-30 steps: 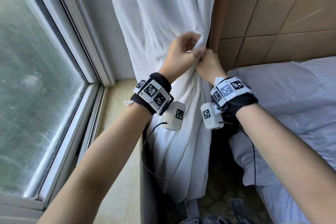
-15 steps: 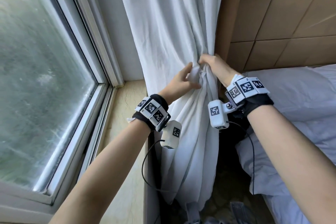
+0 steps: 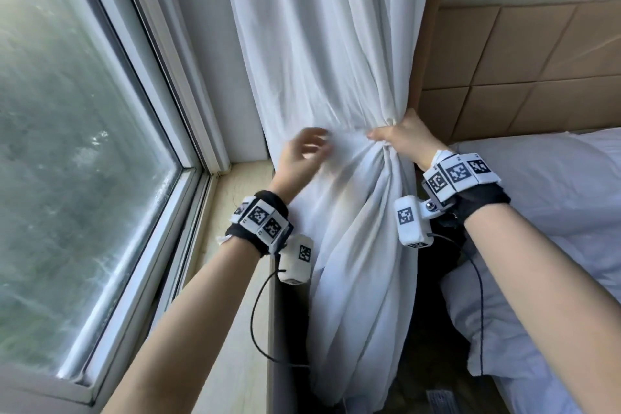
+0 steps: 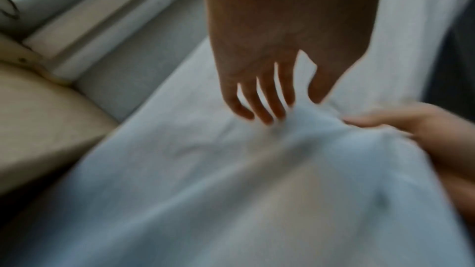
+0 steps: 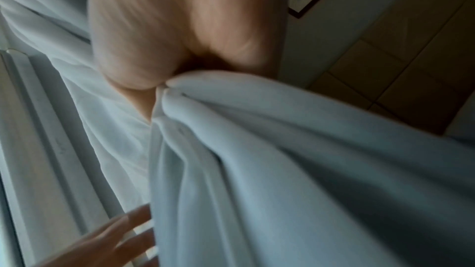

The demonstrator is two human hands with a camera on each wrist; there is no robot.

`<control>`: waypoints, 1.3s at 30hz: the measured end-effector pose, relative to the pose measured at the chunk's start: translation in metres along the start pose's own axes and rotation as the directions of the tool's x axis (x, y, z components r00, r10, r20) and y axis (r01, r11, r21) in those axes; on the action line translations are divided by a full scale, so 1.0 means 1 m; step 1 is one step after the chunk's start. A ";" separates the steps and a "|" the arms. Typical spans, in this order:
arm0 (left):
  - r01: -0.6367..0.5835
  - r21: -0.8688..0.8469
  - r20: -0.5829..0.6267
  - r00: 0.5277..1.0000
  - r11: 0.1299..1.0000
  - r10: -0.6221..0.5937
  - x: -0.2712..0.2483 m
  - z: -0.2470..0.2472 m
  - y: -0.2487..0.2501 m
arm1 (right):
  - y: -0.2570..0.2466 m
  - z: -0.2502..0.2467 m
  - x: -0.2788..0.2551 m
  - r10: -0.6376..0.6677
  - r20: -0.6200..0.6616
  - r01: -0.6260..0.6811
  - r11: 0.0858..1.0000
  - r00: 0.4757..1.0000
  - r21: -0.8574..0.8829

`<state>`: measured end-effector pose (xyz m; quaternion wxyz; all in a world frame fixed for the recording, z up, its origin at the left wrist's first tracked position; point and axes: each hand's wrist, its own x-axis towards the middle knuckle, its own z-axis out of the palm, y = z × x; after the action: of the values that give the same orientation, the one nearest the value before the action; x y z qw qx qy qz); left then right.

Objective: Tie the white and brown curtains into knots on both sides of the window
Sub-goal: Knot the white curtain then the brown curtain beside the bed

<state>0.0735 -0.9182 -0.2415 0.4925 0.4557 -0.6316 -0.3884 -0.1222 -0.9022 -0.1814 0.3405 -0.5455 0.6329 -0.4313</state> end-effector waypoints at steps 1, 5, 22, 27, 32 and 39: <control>0.013 -0.045 -0.148 0.989 0.999 -0.020 0.012 -0.015 -0.002 | 0.006 -0.002 0.006 0.001 0.012 -0.001 1.000 1.000 0.007; 0.291 -0.216 -0.180 0.927 0.932 -0.330 0.050 -0.054 -0.009 | 0.030 -0.003 0.026 0.012 0.048 -0.013 1.000 0.999 0.024; 0.057 0.272 -0.336 0.941 0.961 0.039 0.049 0.023 -0.002 | 0.005 0.007 0.000 0.009 0.035 -0.011 0.998 0.999 0.055; 0.024 0.330 -0.443 0.887 0.944 0.132 0.033 0.011 -0.012 | -0.003 0.004 -0.009 -0.031 0.032 0.030 0.999 0.999 0.040; -0.137 0.230 -0.526 0.815 0.963 0.242 0.013 0.010 -0.006 | -0.003 0.006 -0.009 -0.050 0.019 0.048 0.996 0.999 0.075; -0.444 0.279 0.016 0.889 0.852 0.458 -0.033 0.078 0.024 | 0.004 0.010 0.005 -0.025 -0.005 0.025 0.996 1.000 0.088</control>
<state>-0.0041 -0.8767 -0.2449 0.5177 0.3685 -0.7556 -0.1589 -0.1150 -0.9085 -0.1890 0.3576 -0.5372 0.6070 -0.4638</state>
